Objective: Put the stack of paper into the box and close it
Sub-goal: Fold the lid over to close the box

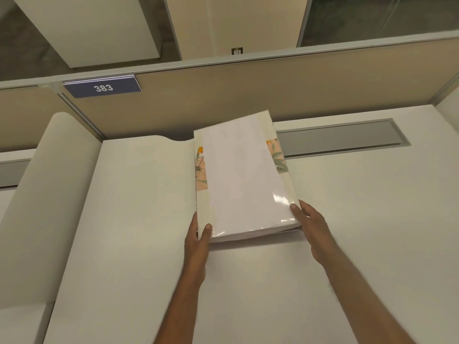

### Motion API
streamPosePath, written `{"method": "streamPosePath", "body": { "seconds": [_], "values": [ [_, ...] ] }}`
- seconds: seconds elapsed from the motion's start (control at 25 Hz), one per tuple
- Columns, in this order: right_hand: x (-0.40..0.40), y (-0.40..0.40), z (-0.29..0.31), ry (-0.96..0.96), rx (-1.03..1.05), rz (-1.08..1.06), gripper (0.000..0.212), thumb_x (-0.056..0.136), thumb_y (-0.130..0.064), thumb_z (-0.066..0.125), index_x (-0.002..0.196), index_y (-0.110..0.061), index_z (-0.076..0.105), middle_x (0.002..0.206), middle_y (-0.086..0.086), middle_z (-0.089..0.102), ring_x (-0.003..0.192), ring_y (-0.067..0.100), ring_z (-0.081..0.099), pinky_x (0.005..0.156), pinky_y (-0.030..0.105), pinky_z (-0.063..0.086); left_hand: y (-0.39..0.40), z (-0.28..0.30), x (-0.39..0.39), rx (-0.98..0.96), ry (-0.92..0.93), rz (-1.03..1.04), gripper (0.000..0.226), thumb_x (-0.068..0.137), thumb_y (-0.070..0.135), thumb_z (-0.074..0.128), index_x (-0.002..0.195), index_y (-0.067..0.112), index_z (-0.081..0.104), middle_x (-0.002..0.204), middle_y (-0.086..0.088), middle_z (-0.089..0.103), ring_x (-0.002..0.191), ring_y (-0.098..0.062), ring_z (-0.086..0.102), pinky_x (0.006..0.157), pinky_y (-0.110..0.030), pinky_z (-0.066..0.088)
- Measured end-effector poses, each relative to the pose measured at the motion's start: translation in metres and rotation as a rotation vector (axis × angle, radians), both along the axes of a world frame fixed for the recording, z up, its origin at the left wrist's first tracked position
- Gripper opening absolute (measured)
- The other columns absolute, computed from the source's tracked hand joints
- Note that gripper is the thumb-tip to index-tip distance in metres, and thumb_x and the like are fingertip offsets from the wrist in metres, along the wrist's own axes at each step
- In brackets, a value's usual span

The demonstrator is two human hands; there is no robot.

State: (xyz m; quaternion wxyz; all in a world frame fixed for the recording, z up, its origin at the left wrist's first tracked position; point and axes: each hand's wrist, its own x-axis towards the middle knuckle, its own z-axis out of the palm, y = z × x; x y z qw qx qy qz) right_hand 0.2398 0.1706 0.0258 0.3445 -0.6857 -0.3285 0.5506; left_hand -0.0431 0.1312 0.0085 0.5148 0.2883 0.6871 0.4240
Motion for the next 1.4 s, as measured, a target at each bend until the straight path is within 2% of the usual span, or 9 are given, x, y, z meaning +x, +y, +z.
{"method": "streamPosePath", "body": {
  "seconds": [0.2, 0.36, 0.52, 0.72, 0.84, 0.96, 1.28, 1.36, 1.4],
  "values": [
    [-0.001, 0.001, -0.007, -0.023, -0.092, -0.072, 0.054, 0.103, -0.046, 0.057, 0.151, -0.023, 0.053, 0.154, 0.000, 0.052, 0.135, 0.018, 0.050, 0.115, 0.043, 0.042, 0.004, -0.002, -0.001, -0.044, 0.015, -0.047, 0.053, 0.109, 0.020, 0.048, 0.159, 0.036, 0.038, 0.151, 0.019, 0.049, 0.136, -0.006, 0.047, 0.107, -0.024, 0.034],
    [-0.003, 0.005, -0.009, -0.022, -0.128, -0.098, 0.030, 0.103, -0.045, 0.050, 0.116, -0.026, 0.070, 0.124, -0.002, 0.062, 0.105, 0.019, 0.053, 0.089, 0.033, 0.045, 0.008, -0.006, -0.003, -0.090, 0.025, -0.052, 0.052, 0.110, 0.023, 0.043, 0.160, 0.036, 0.035, 0.145, 0.022, 0.045, 0.132, -0.003, 0.043, 0.109, -0.024, 0.032],
    [0.003, 0.004, -0.018, -0.048, -0.120, -0.051, 0.032, 0.105, -0.042, 0.051, 0.125, -0.026, 0.071, 0.124, -0.008, 0.065, 0.115, 0.018, 0.057, 0.101, 0.038, 0.047, 0.009, -0.012, -0.003, -0.104, 0.051, -0.063, 0.053, 0.110, 0.018, 0.042, 0.160, 0.032, 0.035, 0.149, 0.017, 0.047, 0.135, -0.007, 0.044, 0.119, -0.030, 0.034],
    [0.004, 0.007, -0.031, -0.114, -0.216, -0.031, 0.032, 0.102, -0.039, 0.050, 0.090, -0.022, 0.074, 0.091, -0.003, 0.061, 0.085, 0.020, 0.050, 0.070, 0.031, 0.040, 0.010, -0.020, -0.002, -0.123, 0.084, -0.076, 0.055, 0.109, 0.019, 0.044, 0.162, 0.030, 0.032, 0.131, 0.020, 0.050, 0.125, -0.006, 0.043, 0.104, -0.025, 0.030],
    [-0.002, 0.007, -0.041, -0.151, -0.140, -0.085, 0.035, 0.099, -0.034, 0.053, 0.109, -0.007, 0.073, 0.097, 0.009, 0.057, 0.085, 0.023, 0.046, 0.075, 0.033, 0.038, 0.012, -0.027, -0.003, -0.134, 0.118, -0.062, 0.055, 0.107, 0.018, 0.047, 0.160, 0.031, 0.037, 0.118, 0.018, 0.055, 0.118, -0.010, 0.048, 0.100, -0.026, 0.034],
    [-0.005, 0.007, -0.044, -0.232, -0.021, -0.055, 0.038, 0.103, -0.022, 0.050, 0.138, -0.017, 0.066, 0.111, 0.011, 0.054, 0.096, 0.022, 0.046, 0.087, 0.032, 0.038, 0.013, -0.032, -0.004, -0.128, 0.143, -0.064, 0.054, 0.106, 0.019, 0.049, 0.158, 0.032, 0.040, 0.119, 0.005, 0.056, 0.112, -0.014, 0.050, 0.092, -0.025, 0.038],
    [0.004, 0.013, -0.047, -0.299, 0.008, 0.089, 0.029, 0.102, -0.014, 0.043, 0.084, -0.020, 0.064, 0.076, 0.003, 0.040, 0.070, 0.022, 0.036, 0.059, 0.033, 0.027, 0.015, -0.045, -0.007, -0.100, 0.281, -0.106, 0.053, 0.103, 0.016, 0.049, 0.155, 0.030, 0.047, 0.084, -0.006, 0.035, 0.076, -0.018, 0.037, 0.069, -0.027, 0.035],
    [0.004, 0.015, -0.046, -0.317, 0.019, 0.076, 0.028, 0.103, -0.018, 0.044, 0.088, -0.031, 0.064, 0.086, 0.003, 0.047, 0.079, 0.024, 0.045, 0.061, 0.031, 0.036, 0.016, -0.044, -0.006, -0.094, 0.324, -0.113, 0.054, 0.104, 0.017, 0.050, 0.156, 0.028, 0.045, 0.085, -0.004, 0.037, 0.079, -0.020, 0.041, 0.073, -0.030, 0.038],
    [0.002, 0.013, -0.046, -0.318, 0.010, 0.064, 0.024, 0.104, -0.021, 0.046, 0.104, -0.034, 0.066, 0.099, 0.006, 0.053, 0.091, 0.027, 0.052, 0.071, 0.034, 0.046, 0.015, -0.042, -0.006, -0.089, 0.345, -0.115, 0.054, 0.104, 0.018, 0.051, 0.157, 0.025, 0.043, 0.087, -0.002, 0.041, 0.085, -0.022, 0.045, 0.078, -0.031, 0.042]
  ]
}}
